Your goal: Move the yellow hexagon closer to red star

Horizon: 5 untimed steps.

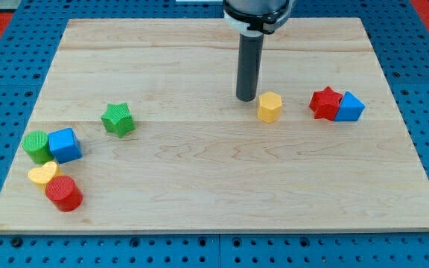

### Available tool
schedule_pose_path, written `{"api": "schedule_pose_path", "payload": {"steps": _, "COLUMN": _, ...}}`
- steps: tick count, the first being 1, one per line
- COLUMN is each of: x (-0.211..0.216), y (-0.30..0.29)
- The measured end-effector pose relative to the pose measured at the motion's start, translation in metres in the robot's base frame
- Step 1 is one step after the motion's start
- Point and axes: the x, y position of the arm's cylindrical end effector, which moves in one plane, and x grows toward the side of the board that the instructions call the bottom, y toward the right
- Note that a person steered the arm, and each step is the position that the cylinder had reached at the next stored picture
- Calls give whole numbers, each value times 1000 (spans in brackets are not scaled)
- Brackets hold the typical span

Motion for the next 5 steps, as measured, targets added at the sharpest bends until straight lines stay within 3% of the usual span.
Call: {"api": "schedule_pose_path", "payload": {"steps": 5, "x": 51, "y": 37}}
